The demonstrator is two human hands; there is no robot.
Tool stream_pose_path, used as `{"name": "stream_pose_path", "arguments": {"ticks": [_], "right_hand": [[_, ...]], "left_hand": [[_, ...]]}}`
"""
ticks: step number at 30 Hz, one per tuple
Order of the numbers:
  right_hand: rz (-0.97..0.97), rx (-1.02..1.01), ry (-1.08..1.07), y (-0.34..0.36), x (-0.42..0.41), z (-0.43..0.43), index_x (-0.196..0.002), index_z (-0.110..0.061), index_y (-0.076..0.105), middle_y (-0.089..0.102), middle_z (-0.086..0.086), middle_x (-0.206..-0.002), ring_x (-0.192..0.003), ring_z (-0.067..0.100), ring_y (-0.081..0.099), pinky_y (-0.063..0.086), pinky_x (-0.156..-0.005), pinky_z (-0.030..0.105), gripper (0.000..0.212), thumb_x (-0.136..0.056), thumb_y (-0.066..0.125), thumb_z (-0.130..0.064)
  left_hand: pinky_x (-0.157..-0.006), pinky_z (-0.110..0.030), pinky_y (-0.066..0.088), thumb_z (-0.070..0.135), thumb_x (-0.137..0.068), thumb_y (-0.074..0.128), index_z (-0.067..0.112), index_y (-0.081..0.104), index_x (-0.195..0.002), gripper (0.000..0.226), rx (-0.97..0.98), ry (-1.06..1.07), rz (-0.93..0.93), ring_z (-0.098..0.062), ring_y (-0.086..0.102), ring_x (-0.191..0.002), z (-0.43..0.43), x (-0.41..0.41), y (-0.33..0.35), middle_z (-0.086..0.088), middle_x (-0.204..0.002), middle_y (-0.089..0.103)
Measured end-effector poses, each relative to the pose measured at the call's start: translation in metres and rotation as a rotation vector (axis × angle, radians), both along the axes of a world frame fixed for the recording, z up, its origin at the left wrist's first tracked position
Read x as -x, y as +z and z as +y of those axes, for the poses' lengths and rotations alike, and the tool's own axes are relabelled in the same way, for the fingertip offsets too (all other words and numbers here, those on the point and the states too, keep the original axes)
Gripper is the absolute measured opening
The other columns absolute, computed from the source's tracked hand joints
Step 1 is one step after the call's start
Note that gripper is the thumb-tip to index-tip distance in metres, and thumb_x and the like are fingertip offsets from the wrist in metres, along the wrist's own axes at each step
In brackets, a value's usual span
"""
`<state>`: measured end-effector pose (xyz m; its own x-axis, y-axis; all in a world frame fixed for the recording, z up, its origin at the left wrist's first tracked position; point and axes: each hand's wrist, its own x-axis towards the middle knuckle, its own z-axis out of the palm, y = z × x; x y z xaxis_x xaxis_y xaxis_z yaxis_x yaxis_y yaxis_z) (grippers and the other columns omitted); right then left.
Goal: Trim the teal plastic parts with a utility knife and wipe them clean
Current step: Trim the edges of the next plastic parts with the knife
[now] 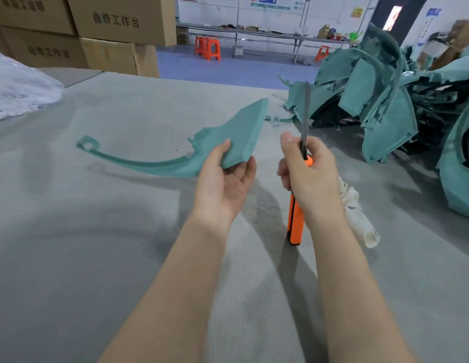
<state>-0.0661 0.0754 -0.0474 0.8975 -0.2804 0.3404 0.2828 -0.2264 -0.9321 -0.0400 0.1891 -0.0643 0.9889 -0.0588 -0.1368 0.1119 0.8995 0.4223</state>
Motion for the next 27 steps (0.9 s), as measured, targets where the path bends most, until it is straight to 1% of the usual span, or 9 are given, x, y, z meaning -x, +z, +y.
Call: {"name": "stream_pose_path", "arguments": {"ticks": [3,6,9,10,12,14,18,25,27], "right_hand": [[-0.018,-0.042,-0.077,0.001,0.000,-0.005,-0.086,-0.026,0.049,0.051,-0.012,-0.062,-0.058,0.013,0.048,0.043,-0.064,0.036,0.038,-0.089,0.046,-0.064],[-0.025,-0.060,-0.032,0.001,0.000,-0.009,-0.088,-0.026,0.039,0.050,-0.011,-0.063,-0.048,0.011,0.049,0.043,-0.055,0.029,0.030,-0.094,0.049,-0.054],[-0.063,-0.056,0.036,0.000,0.000,-0.006,-0.083,-0.021,0.040,0.050,-0.002,-0.065,-0.042,0.014,0.050,0.042,-0.045,0.025,0.026,-0.100,0.049,-0.038],[-0.095,-0.036,0.028,0.000,0.000,-0.006,-0.079,-0.018,0.043,0.051,-0.001,-0.062,-0.042,0.015,0.051,0.042,-0.044,0.024,0.027,-0.102,0.047,-0.034],[-0.162,-0.037,0.015,0.001,0.001,-0.006,-0.075,-0.014,0.046,0.051,-0.001,-0.055,-0.045,0.017,0.054,0.044,-0.046,0.023,0.033,-0.104,0.042,-0.029],[-0.187,-0.094,0.037,0.001,0.002,-0.006,-0.073,-0.013,0.049,0.051,0.000,-0.050,-0.046,0.018,0.054,0.046,-0.047,0.024,0.041,-0.105,0.036,-0.034],[-0.156,-0.154,0.085,0.000,0.003,-0.005,-0.074,-0.011,0.050,0.054,0.002,-0.047,-0.043,0.017,0.052,0.045,-0.044,0.021,0.051,-0.106,0.025,-0.042],[-0.312,-0.075,0.062,0.001,0.002,-0.006,-0.074,-0.017,0.046,0.056,0.001,-0.058,-0.044,0.018,0.053,0.045,-0.046,0.024,0.036,-0.106,0.033,-0.026],[-0.305,-0.084,0.068,0.000,0.001,-0.006,-0.074,-0.017,0.048,0.056,-0.001,-0.059,-0.050,0.016,0.054,0.046,-0.049,0.024,0.035,-0.105,0.035,-0.026]], "left_hand": [[-0.053,-0.021,0.054,0.010,-0.091,0.056,0.007,0.065,-0.076,0.017,0.086,-0.046,0.003,-0.010,0.065,-0.054,0.006,0.002,0.001,-0.005,-0.072,0.068],[-0.050,-0.020,0.052,0.009,-0.089,0.056,0.006,0.067,-0.076,0.017,0.121,-0.121,-0.009,-0.008,0.065,-0.053,0.006,0.005,0.002,-0.005,-0.076,0.068],[-0.048,-0.019,0.051,0.008,-0.077,0.061,0.005,0.071,-0.074,0.011,0.138,-0.179,-0.046,-0.006,0.064,-0.052,0.006,0.007,0.002,-0.005,-0.075,0.070],[-0.048,-0.019,0.051,0.008,-0.072,0.061,0.004,0.071,-0.079,0.013,0.153,-0.196,-0.058,-0.005,0.063,-0.051,0.007,0.008,0.003,-0.005,-0.075,0.070],[-0.046,-0.018,0.050,0.010,-0.069,0.061,0.006,0.064,-0.103,0.034,0.182,-0.231,-0.082,-0.003,0.062,-0.048,0.009,0.008,0.003,-0.002,-0.069,0.069],[-0.043,-0.017,0.049,0.012,-0.070,0.059,0.007,0.056,-0.113,0.044,0.188,-0.266,-0.089,-0.003,0.060,-0.045,0.011,0.008,0.002,0.000,-0.061,0.066],[-0.041,-0.016,0.049,0.014,-0.069,0.060,0.001,0.059,-0.100,0.033,0.177,-0.371,-0.095,-0.003,0.058,-0.041,0.012,0.008,0.001,0.002,-0.053,0.061],[-0.039,-0.020,0.050,-0.011,-0.034,0.087,-0.010,0.062,-0.094,0.065,0.232,-0.477,-0.106,-0.009,0.059,-0.039,0.016,0.007,-0.001,-0.004,-0.054,0.061],[-0.038,-0.020,0.050,-0.013,-0.032,0.087,-0.011,0.064,-0.091,0.063,0.243,-0.509,-0.108,-0.009,0.059,-0.039,0.018,0.006,-0.002,-0.004,-0.054,0.061]]}}
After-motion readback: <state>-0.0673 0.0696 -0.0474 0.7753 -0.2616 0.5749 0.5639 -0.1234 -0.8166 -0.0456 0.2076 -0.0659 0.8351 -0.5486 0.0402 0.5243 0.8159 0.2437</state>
